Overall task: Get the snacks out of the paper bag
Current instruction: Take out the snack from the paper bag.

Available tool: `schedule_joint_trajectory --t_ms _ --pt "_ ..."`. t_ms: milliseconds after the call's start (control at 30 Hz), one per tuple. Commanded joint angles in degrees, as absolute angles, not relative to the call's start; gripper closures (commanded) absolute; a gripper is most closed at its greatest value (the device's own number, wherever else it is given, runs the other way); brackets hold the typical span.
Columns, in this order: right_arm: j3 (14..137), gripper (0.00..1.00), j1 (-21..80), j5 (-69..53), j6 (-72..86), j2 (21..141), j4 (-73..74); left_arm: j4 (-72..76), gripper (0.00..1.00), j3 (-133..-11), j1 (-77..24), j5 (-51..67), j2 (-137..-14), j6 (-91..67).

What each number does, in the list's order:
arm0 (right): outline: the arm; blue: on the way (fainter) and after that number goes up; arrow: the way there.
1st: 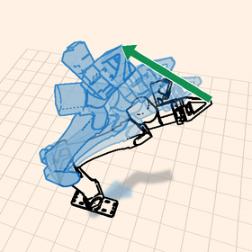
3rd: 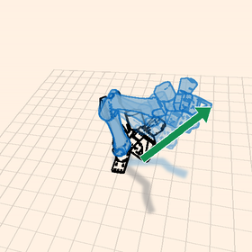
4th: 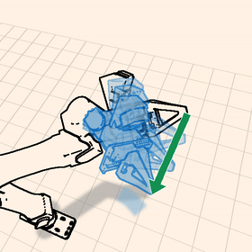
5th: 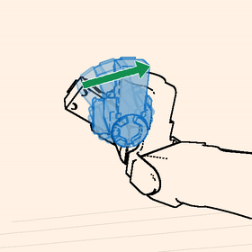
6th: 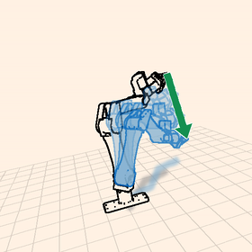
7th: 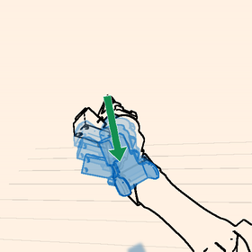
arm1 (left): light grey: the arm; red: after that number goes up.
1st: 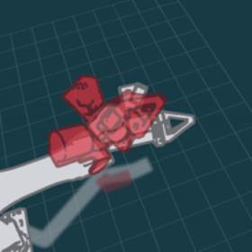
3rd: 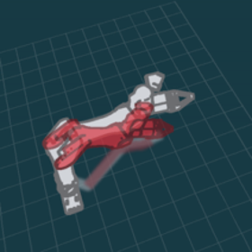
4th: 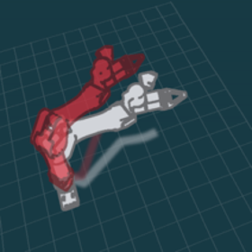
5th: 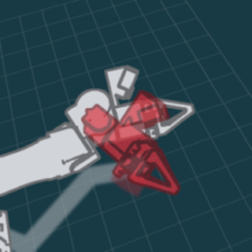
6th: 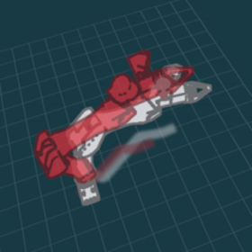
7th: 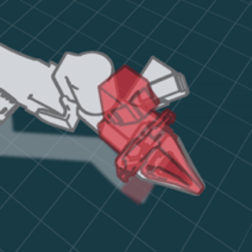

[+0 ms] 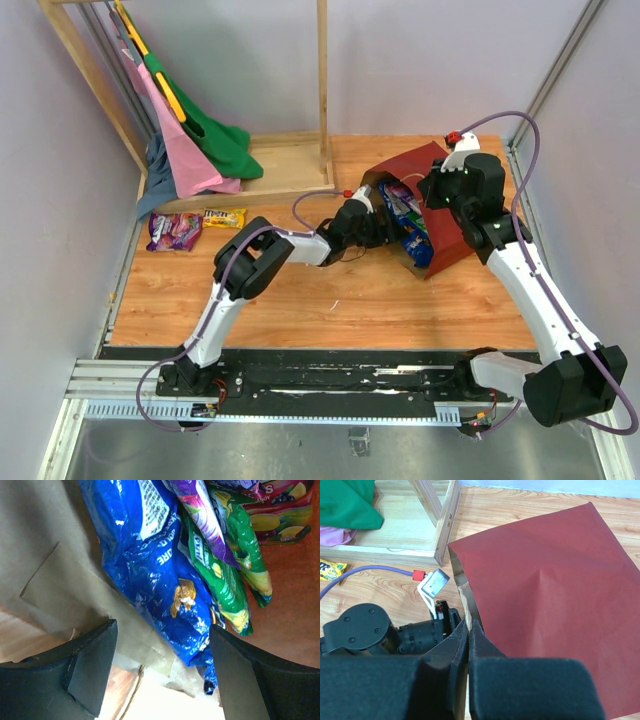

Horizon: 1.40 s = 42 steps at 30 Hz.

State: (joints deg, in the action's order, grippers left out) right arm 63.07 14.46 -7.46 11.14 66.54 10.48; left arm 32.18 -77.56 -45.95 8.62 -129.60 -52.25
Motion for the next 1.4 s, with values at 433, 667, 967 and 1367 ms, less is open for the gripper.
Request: schedule_joint_trajectory --t_ms 433,667,967,1367 --pt "62.8 0.99 13.5 -8.0 11.9 66.0 8.4 37.3 0.82 -83.4 -45.4 13.9 -135.7 -53.7" --pt "62.6 0.99 13.5 -8.4 12.1 66.5 7.9 41.9 0.99 -74.5 -43.3 13.8 -126.5 -49.0" --pt "62.7 0.99 13.6 -8.7 12.4 66.8 7.6 41.8 0.99 -70.5 -40.9 21.4 -116.8 -43.9" --pt "62.6 0.99 13.5 -9.6 13.3 65.5 6.9 32.0 0.99 -58.9 -36.5 22.4 -97.3 -41.1"
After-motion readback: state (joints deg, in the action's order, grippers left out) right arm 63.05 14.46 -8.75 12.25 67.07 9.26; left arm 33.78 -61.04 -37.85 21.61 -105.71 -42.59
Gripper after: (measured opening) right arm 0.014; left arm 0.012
